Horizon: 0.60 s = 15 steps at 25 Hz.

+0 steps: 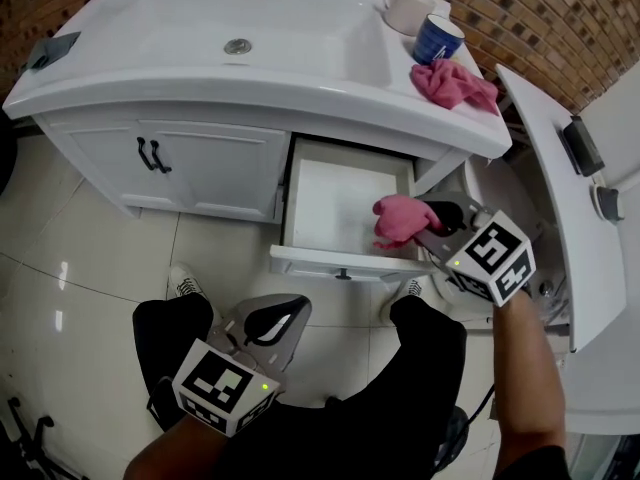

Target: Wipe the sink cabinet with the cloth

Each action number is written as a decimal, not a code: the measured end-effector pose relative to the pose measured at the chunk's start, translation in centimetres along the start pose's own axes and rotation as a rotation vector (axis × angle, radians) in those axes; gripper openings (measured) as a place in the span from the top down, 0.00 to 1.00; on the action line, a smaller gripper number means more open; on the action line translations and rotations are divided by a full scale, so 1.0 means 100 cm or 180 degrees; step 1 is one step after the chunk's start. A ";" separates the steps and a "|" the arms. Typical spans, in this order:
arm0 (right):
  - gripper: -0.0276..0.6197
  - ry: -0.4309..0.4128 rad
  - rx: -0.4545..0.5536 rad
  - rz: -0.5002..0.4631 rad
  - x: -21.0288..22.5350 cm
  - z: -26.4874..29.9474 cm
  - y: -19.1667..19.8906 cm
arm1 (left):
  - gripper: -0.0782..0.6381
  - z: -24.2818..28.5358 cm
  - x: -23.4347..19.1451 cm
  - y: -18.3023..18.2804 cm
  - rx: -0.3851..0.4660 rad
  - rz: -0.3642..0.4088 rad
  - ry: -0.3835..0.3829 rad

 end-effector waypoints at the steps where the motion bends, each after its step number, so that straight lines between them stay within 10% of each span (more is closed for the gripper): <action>1: 0.84 0.0044 0.0163 0.0054 -0.010 -0.005 -0.013 | 0.88 -0.003 -0.001 -0.001 0.0004 0.0000 -0.0021; 7: 0.84 -0.0127 0.1060 0.0748 -0.093 -0.001 -0.069 | 0.88 -0.017 -0.007 0.001 0.0020 0.0015 -0.0257; 15: 0.84 -0.0193 0.1236 0.1299 -0.131 0.045 -0.066 | 0.88 -0.024 0.000 -0.004 0.0057 0.0009 -0.0291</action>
Point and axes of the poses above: the fingertips, and each gripper's own axes: z forward along the fingers, x to its right, y out of its underside, the point moved 5 cm from there along -z, backward along the fingers, and after that the axes turned 15 degrees about z, right-handed, at the moved point
